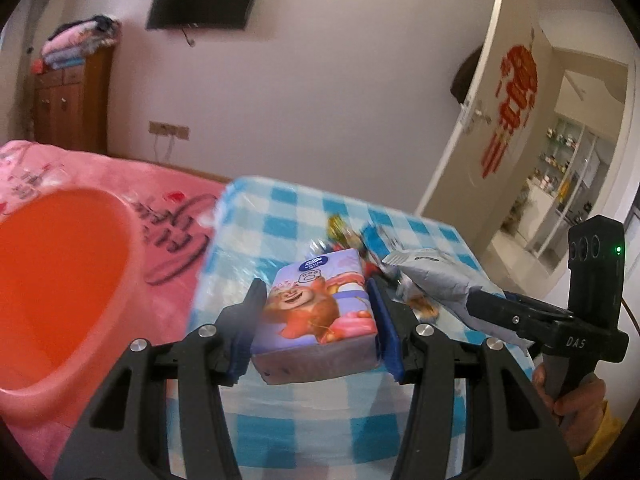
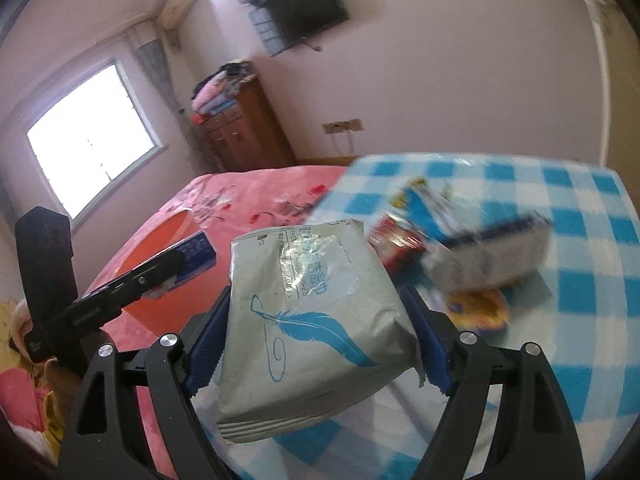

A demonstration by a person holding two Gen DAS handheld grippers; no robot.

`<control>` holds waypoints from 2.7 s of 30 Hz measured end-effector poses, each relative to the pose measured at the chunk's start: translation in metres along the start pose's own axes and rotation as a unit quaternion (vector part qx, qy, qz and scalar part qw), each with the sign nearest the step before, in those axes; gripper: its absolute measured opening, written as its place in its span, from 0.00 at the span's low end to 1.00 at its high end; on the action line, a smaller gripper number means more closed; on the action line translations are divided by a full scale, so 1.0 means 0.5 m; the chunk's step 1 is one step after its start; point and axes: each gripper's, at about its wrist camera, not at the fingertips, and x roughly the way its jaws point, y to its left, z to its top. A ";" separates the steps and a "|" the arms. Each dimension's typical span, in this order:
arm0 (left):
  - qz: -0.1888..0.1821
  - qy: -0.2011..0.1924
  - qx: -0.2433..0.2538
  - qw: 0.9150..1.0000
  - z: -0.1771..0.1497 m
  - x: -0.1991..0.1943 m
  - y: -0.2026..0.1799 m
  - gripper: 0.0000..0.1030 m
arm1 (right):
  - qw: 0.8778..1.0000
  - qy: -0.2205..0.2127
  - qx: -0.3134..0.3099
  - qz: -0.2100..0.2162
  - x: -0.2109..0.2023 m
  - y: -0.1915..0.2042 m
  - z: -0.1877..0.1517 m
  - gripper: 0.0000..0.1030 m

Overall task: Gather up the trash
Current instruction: 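Carry the tissue pack and wipes pack to the orange bucket and release, then return both tools from the bucket toward the remaining trash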

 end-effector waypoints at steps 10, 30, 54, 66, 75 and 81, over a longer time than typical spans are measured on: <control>0.113 -0.061 -0.042 0.991 0.045 -0.137 0.153 0.52 | 0.991 0.007 -0.102 0.084 0.095 0.231 0.101 0.78; 0.240 -0.049 -0.117 0.962 0.008 -0.146 0.312 0.86 | 0.985 0.027 -0.059 0.157 0.263 0.355 0.140 0.92; 0.163 -0.143 -0.013 0.976 -0.015 -0.126 0.119 0.89 | 0.997 -0.071 -0.023 0.019 0.115 0.127 -0.010 0.95; 0.146 -0.069 0.032 0.986 -0.048 -0.044 0.020 0.89 | 0.995 -0.100 0.013 -0.009 0.059 0.036 -0.050 0.95; 0.136 -0.034 0.061 0.988 -0.078 0.011 -0.038 0.89 | 0.994 -0.101 0.035 -0.031 0.041 -0.030 -0.062 0.95; 0.126 -0.015 0.077 0.989 -0.093 0.047 -0.070 0.89 | 0.992 -0.105 0.052 -0.044 0.030 -0.072 -0.069 0.95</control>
